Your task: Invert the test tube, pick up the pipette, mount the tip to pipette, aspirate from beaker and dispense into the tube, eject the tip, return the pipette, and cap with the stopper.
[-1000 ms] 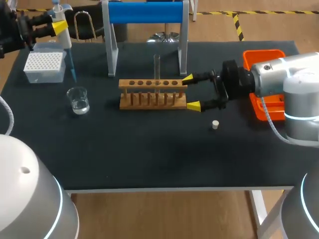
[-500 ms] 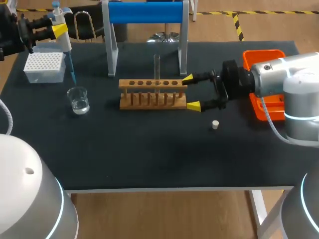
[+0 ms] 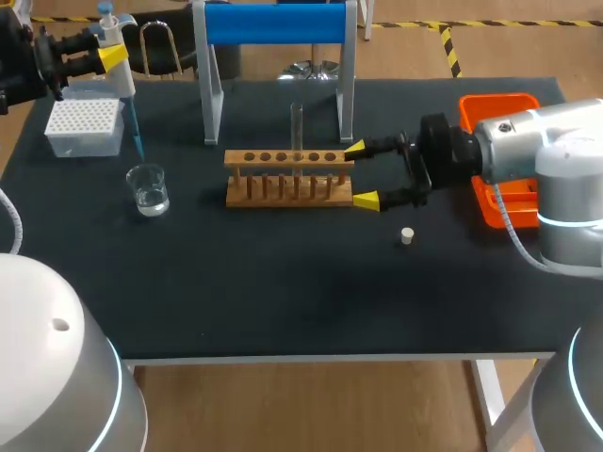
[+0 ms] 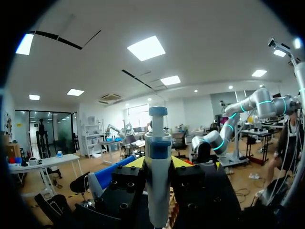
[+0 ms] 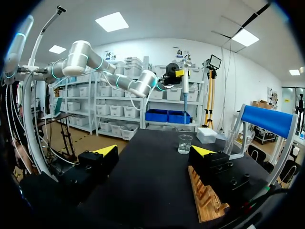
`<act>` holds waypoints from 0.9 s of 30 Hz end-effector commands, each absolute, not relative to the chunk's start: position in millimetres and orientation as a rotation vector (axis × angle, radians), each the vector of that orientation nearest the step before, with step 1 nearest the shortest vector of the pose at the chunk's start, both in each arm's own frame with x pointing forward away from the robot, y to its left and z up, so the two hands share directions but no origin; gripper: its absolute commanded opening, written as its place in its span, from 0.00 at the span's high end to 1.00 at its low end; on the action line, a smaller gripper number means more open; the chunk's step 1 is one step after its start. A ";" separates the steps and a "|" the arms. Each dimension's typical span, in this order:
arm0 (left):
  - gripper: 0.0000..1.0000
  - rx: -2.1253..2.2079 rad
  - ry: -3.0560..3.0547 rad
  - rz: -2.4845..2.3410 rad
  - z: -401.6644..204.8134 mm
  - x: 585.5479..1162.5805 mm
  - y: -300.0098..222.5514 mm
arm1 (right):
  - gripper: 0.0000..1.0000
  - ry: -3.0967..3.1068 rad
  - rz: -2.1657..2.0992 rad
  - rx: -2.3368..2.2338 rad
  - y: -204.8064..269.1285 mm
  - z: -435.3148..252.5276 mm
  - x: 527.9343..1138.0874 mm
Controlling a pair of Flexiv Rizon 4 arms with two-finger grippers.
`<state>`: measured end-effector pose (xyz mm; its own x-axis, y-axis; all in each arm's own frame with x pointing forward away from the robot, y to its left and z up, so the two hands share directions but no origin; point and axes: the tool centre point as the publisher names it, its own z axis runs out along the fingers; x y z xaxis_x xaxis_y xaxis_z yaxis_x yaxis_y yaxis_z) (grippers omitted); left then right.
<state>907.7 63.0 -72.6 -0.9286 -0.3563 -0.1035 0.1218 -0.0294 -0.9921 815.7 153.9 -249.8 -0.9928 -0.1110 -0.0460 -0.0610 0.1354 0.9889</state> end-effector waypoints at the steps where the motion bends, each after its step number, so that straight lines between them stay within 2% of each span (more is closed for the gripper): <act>1: 1.00 -0.243 1.922 -2.028 -72.7 907.6 63.4 | 0.00 -2.342 -2.032 0.176 153.3 -248.9 814.7; 12: 1.00 -0.243 1.922 -2.028 -72.7 907.6 63.4 | 0.00 -2.355 -2.022 0.170 156.5 -248.5 814.2; 27: 1.00 -0.243 1.922 -2.028 -72.7 907.6 63.4 | 0.00 -2.433 -1.914 0.241 239.0 -233.9 787.2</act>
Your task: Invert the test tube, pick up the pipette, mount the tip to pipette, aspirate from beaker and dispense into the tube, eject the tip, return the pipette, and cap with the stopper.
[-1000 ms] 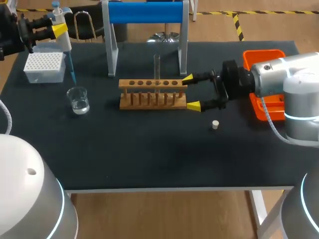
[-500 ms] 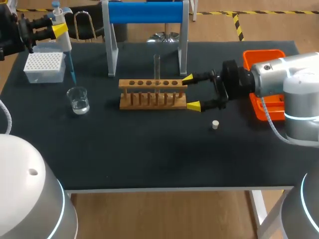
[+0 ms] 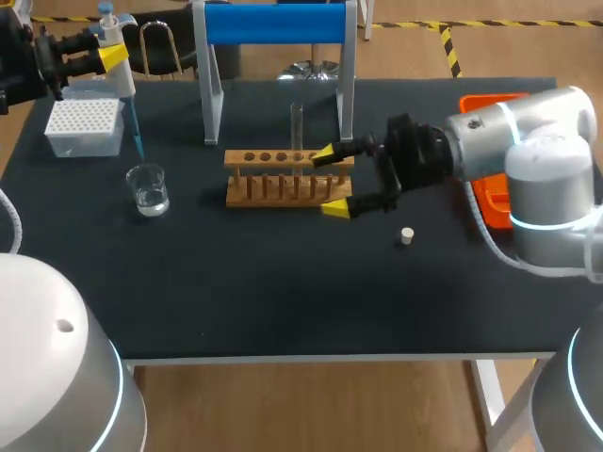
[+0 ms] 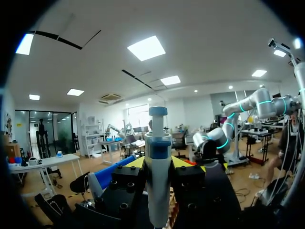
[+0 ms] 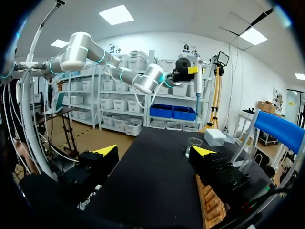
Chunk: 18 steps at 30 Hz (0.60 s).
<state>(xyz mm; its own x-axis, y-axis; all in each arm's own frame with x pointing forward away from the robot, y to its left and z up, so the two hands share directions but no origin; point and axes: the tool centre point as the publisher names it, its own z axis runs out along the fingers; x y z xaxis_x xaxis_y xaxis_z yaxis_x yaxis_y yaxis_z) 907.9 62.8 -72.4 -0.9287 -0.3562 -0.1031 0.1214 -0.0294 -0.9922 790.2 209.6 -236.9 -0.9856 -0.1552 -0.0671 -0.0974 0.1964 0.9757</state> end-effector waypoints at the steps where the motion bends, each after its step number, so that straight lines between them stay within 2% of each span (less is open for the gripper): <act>1: 1.00 -0.243 1.922 -2.028 -72.7 907.6 63.4 | 0.00 -2.437 -1.912 0.242 246.1 -232.6 785.6; 18: 1.00 -0.243 1.922 -2.028 -72.7 907.6 63.4 | 0.00 -2.546 -1.855 0.092 324.4 -233.5 783.2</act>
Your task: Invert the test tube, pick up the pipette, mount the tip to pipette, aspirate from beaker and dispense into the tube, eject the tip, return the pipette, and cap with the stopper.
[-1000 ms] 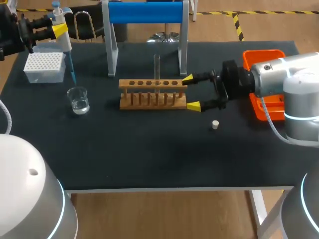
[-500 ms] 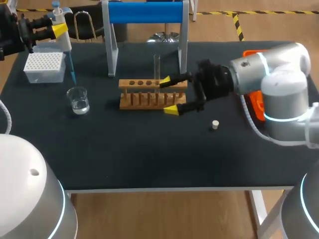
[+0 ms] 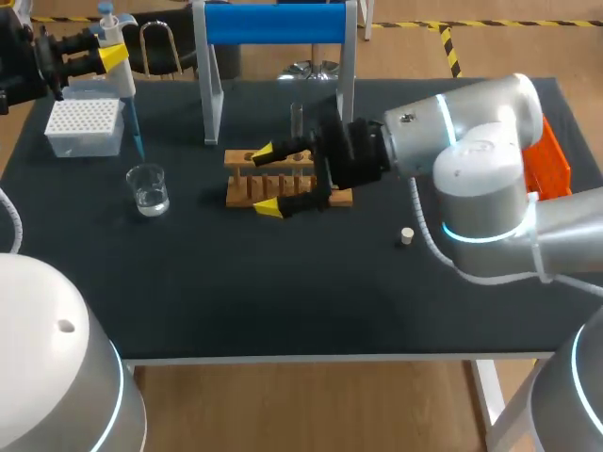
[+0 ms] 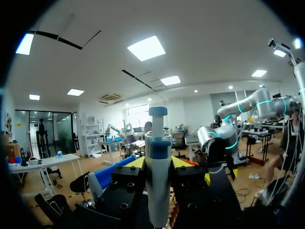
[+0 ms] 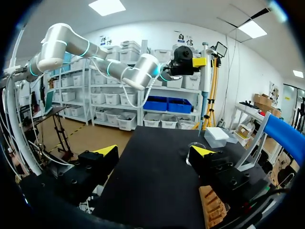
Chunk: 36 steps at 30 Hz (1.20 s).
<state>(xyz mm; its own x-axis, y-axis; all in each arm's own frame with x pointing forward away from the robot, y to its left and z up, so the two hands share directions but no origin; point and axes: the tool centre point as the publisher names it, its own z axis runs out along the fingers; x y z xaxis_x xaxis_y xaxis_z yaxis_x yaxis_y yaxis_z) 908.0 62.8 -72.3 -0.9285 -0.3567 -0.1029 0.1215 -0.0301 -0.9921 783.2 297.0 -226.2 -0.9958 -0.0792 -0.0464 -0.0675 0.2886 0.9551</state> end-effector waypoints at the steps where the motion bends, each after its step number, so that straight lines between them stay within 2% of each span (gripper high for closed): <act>1: 1.00 -0.243 1.922 -2.028 -72.7 907.6 63.4 | 0.00 -2.558 -1.853 0.074 328.1 -234.3 784.4; 16: 1.00 -0.243 1.922 -2.028 -72.7 907.6 63.4 | 0.00 -2.722 -1.763 -0.197 368.8 -255.2 799.7; 36: 1.00 -0.243 1.922 -2.028 -72.7 907.6 63.4 | 0.00 -2.816 -1.705 -0.298 385.5 -283.4 828.9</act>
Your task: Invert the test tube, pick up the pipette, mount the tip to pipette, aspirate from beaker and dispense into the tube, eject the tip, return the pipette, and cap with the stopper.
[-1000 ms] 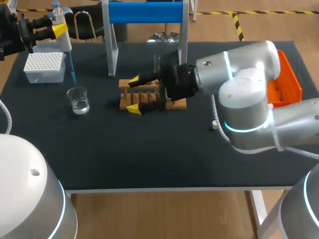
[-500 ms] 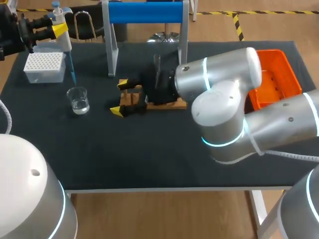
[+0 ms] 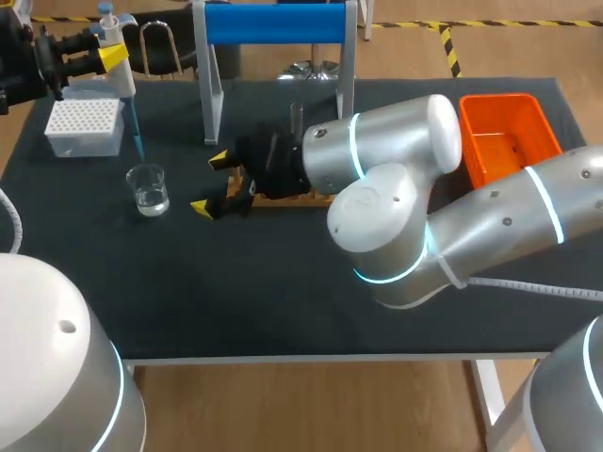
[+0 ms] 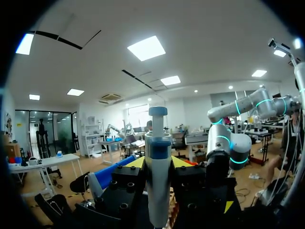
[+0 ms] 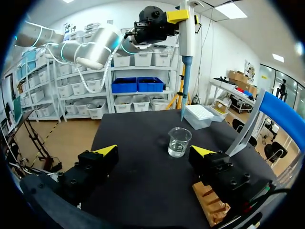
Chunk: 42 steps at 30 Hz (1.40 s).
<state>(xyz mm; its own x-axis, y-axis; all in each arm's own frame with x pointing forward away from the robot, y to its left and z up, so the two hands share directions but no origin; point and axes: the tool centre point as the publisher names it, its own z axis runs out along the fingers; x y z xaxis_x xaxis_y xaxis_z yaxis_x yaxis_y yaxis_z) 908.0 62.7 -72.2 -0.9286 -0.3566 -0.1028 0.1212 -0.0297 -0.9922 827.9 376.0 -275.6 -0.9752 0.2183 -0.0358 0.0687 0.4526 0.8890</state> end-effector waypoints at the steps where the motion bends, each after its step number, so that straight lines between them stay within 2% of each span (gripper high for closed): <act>1: 1.00 -0.243 1.922 -2.028 -72.7 907.6 63.4 | 0.00 2.535 1.527 0.269 386.0 -284.1 829.3; 42: 1.00 -0.243 1.922 -2.028 -72.7 907.6 63.4 | 0.00 2.510 1.478 0.299 389.4 -307.5 833.1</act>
